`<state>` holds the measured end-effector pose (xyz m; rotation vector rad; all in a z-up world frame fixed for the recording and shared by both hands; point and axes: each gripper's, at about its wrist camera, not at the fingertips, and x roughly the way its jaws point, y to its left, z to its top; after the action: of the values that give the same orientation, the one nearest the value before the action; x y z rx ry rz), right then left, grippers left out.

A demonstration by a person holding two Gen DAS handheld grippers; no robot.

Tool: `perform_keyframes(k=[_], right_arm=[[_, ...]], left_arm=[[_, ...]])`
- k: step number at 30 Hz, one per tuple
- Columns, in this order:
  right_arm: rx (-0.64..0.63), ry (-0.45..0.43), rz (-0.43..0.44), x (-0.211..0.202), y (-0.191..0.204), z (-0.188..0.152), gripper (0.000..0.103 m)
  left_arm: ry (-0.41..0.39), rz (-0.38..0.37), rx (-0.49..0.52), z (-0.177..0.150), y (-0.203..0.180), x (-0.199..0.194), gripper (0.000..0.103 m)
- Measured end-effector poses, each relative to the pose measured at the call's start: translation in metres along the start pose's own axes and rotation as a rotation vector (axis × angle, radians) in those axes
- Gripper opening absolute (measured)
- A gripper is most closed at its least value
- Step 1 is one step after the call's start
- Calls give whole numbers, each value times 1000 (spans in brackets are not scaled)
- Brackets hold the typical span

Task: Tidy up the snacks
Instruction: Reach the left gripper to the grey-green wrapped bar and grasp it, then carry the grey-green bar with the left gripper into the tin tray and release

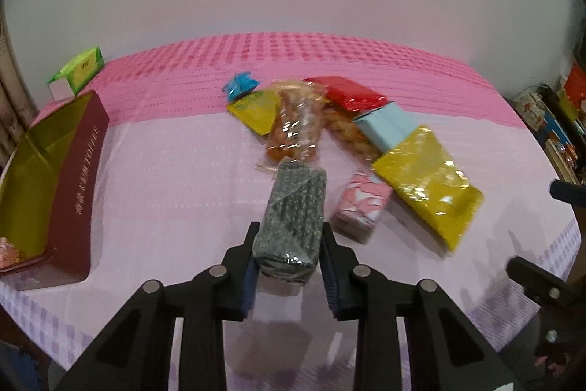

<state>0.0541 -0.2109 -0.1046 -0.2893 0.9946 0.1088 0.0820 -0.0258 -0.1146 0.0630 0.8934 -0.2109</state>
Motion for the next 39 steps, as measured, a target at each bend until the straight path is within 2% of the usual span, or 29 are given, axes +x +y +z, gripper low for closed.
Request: perform_keyframes(k=[6, 13, 20, 31, 39], right_arm=[[5, -40, -3, -17, 1, 3, 103], [-11, -80, -4, -34, 8, 9, 103], [-21, -95, 3, -42, 13, 8, 103], [-38, -90, 8, -41, 18, 5, 103], [-42, -77, 10, -36, 21, 5, 103]], left_arm=[[-57, 36, 49, 8, -17, -42, 30], [-140, 147, 46, 29, -10, -88, 30], [-211, 220, 25, 51, 8, -130, 30], [-259, 326, -49, 68, 58, -152, 30], [-235, 385, -113, 62, 102, -151, 30]])
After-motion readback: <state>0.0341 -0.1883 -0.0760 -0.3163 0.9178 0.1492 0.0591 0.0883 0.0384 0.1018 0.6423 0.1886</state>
